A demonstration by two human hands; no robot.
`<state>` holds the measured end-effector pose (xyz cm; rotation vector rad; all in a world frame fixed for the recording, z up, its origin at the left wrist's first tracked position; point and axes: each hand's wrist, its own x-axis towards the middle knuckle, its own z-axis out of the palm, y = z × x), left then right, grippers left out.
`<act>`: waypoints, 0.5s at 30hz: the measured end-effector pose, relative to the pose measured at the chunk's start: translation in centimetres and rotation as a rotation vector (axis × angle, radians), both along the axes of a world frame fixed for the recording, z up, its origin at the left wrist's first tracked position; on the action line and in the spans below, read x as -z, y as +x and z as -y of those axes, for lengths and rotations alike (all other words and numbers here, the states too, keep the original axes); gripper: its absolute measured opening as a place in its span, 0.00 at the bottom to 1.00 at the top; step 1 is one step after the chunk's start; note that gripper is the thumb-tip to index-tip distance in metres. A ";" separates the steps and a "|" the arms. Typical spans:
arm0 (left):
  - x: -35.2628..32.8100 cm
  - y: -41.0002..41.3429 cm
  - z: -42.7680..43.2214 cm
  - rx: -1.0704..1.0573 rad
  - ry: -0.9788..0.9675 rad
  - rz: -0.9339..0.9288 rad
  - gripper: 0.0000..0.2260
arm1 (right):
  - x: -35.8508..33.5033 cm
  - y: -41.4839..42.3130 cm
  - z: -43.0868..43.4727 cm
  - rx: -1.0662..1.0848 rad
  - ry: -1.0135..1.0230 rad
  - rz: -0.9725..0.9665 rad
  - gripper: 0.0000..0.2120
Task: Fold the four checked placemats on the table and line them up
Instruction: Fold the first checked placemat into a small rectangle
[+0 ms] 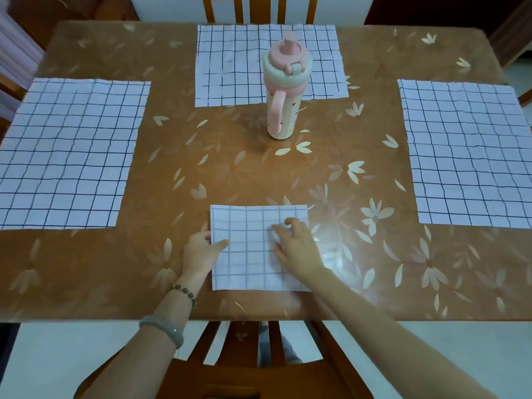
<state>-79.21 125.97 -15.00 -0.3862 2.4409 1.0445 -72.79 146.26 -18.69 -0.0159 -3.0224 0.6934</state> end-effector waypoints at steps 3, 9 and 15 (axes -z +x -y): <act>-0.3 -0.4 2.0 0.024 -0.062 0.040 0.06 | 0.3 0.1 2.8 -0.087 -0.113 0.105 0.12; -0.6 -0.7 3.3 0.090 -0.112 0.039 0.07 | 0.0 -1.2 3.7 -0.078 -0.100 0.290 0.21; -4.5 1.4 2.6 0.223 -0.084 0.196 0.17 | -1.1 -2.0 3.7 -0.105 -0.089 0.487 0.41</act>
